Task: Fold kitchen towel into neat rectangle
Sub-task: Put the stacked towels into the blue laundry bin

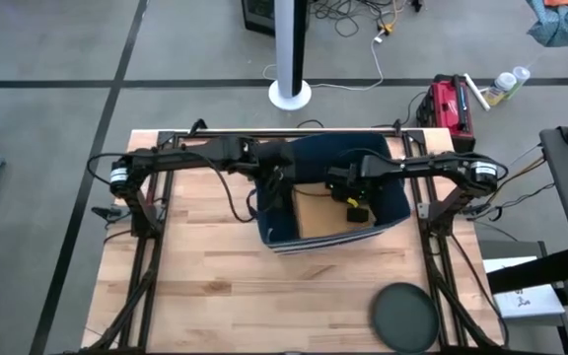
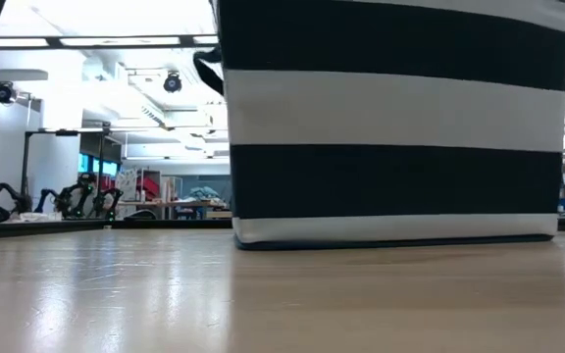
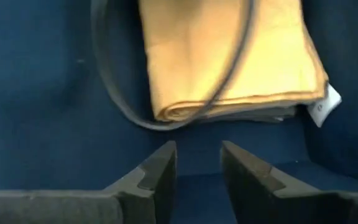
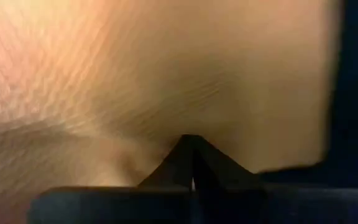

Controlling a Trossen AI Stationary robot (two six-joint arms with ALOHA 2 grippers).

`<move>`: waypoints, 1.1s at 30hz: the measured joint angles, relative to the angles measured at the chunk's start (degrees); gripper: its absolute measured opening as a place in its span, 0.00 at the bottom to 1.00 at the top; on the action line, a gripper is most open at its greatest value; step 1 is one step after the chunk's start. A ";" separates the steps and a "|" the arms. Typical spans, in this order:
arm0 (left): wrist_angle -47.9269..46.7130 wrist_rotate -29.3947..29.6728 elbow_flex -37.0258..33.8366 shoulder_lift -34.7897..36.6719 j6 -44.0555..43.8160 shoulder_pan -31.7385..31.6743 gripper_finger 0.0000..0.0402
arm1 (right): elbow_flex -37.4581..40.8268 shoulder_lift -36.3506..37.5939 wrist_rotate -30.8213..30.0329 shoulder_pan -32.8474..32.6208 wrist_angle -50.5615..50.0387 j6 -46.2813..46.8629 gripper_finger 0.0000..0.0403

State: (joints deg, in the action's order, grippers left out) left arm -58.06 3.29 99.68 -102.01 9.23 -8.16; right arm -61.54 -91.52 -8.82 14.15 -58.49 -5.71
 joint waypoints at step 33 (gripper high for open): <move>0.50 6.45 -0.18 23.94 -5.37 -0.64 0.28 | 4.97 -3.19 9.37 -0.52 25.86 12.59 0.00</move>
State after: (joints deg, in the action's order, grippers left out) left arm -57.56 9.74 99.50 -78.07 3.86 -8.79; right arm -56.57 -94.70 0.55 13.63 -32.63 6.88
